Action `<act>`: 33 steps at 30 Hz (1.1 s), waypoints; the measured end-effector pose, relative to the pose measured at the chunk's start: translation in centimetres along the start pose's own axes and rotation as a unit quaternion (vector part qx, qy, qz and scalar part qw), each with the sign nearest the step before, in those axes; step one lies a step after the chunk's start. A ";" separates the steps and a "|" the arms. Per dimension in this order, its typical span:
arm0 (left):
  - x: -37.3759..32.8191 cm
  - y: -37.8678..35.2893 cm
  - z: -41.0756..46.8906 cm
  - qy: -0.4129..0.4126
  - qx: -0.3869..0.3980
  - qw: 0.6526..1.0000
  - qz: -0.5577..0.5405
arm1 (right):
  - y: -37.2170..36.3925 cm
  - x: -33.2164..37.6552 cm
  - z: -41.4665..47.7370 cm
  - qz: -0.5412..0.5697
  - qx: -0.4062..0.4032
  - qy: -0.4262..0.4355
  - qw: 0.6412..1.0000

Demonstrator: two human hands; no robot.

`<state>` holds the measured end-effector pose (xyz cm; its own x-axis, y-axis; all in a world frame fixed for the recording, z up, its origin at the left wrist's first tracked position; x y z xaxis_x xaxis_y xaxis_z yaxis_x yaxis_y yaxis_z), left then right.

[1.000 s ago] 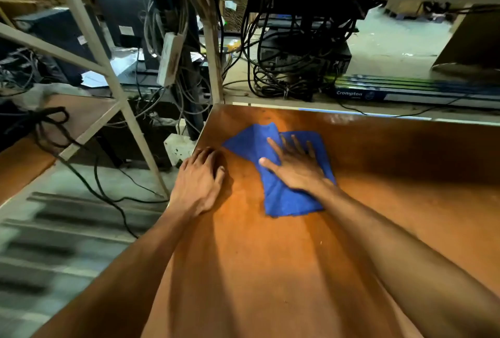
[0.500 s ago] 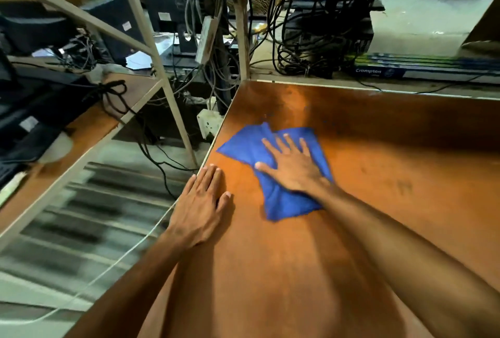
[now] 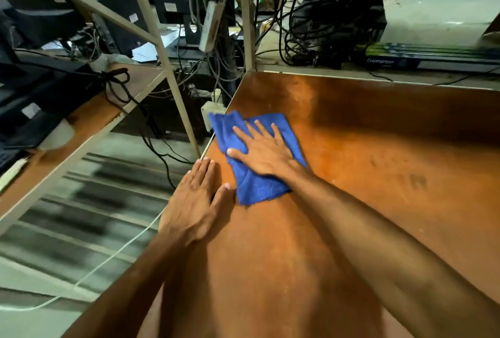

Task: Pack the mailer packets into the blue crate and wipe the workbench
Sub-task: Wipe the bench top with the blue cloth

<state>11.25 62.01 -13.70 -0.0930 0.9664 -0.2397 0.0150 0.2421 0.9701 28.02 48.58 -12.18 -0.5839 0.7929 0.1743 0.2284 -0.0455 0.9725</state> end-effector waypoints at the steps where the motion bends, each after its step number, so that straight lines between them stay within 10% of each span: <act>1: 0.0 0.0 0.1 -0.002 0.000 1.000 0.003 | -0.2 0.3 -1.0 -0.004 0.002 0.027 1.000; 10: -0.1 -0.2 0.0 -0.005 0.021 0.999 0.033 | 2.7 -20.5 -8.8 0.025 -0.052 -0.291 0.955; 19: 0.0 0.3 -2.0 -0.041 -0.002 0.999 0.031 | -4.4 1.3 -24.3 -0.035 0.015 0.018 0.999; 26: 1.4 0.1 -7.3 -0.100 0.045 0.993 0.048 | -1.1 -12.7 -25.0 0.006 -0.033 -0.350 0.936; 33: 1.3 0.7 -8.4 -0.119 0.039 0.991 0.045 | -7.0 9.2 -32.8 -0.034 0.009 -0.017 0.999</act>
<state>2.77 62.74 -13.02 0.1506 0.9752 -0.1624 0.0895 0.1501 0.9846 -4.48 36.25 -12.30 -0.5709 0.8146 0.1026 0.2041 0.0198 0.9788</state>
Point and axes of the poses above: each hand's wrist, its own z-axis towards the middle knuckle, its own y-axis out of the back of the hand, x = y × z, the point moved 2 cm from there along z, towards the middle knuckle, and after that the axes turned 8 degrees about x, right-handed, at the moved point
